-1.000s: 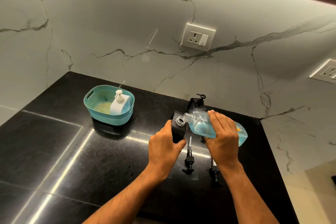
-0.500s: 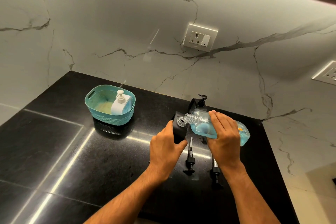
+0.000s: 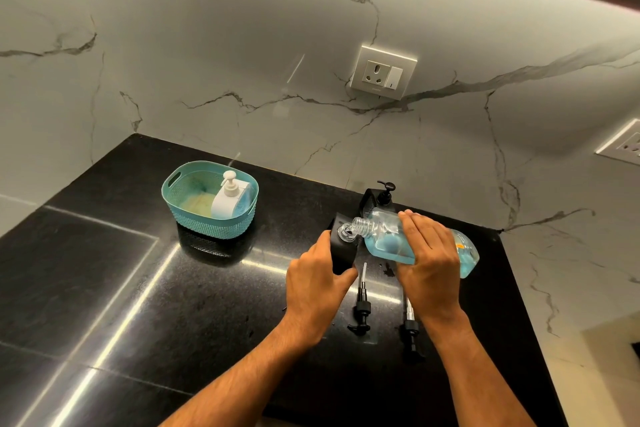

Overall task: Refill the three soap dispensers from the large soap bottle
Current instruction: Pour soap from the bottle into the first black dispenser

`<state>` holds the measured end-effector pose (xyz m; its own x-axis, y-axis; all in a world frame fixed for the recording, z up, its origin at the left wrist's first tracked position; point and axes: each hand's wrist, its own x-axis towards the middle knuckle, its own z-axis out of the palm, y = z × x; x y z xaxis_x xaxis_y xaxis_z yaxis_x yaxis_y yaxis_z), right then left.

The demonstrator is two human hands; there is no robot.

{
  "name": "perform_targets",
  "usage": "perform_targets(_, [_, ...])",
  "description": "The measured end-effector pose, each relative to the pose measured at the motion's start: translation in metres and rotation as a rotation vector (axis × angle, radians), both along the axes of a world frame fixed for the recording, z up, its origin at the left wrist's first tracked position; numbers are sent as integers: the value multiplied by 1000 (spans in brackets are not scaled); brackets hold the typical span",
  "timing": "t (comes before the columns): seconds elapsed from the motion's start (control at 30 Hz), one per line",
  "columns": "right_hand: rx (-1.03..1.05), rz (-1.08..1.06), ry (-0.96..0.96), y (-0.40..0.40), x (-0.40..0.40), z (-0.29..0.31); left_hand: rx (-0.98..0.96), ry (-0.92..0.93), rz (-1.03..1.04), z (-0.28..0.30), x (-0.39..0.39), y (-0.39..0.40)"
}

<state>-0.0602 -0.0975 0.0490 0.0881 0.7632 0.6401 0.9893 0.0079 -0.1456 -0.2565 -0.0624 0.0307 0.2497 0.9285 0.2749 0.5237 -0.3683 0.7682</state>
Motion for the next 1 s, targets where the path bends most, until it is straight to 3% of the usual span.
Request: perform_targets(1.0, [-3, 5, -34, 5, 2, 6, 12, -8, 3, -1, 0, 5])
